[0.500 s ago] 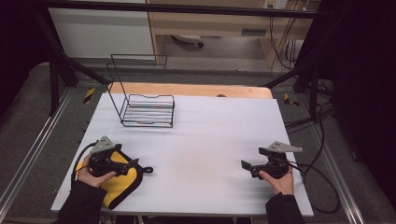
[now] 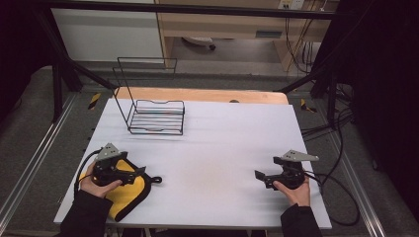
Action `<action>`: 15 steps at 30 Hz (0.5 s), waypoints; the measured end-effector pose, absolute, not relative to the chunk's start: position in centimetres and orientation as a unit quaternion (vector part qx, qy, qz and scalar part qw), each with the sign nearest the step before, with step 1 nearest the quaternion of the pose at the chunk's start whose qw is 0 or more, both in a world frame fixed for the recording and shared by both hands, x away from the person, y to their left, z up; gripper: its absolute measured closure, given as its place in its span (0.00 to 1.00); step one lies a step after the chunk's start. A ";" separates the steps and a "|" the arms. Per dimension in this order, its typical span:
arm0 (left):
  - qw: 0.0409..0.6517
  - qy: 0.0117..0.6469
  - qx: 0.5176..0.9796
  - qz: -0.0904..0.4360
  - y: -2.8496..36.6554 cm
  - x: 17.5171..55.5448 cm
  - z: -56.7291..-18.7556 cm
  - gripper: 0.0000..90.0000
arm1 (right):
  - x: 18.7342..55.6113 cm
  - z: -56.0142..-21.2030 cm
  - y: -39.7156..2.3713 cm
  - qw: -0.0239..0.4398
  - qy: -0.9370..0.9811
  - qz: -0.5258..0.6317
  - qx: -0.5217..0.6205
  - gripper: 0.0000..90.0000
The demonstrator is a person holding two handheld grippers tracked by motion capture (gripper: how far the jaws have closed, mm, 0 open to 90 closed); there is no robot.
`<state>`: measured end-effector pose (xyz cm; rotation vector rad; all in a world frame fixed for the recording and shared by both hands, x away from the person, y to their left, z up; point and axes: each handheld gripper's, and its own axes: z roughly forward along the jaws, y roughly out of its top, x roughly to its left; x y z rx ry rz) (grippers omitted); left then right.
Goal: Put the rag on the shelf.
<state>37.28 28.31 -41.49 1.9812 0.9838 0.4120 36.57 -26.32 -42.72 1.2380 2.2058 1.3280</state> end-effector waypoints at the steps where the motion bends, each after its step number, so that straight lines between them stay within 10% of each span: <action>1: 0.430 0.396 0.794 0.166 28.4 37.3 -41.4 0.07 | 36.6 -42.7 -26.3 0.143 0.765 0.459 0.428 0.01; 15: 0.400 0.459 0.773 0.178 31.9 38.6 -40.7 0.15 | 36.6 -42.9 -26.0 0.142 0.770 0.452 0.428 0.01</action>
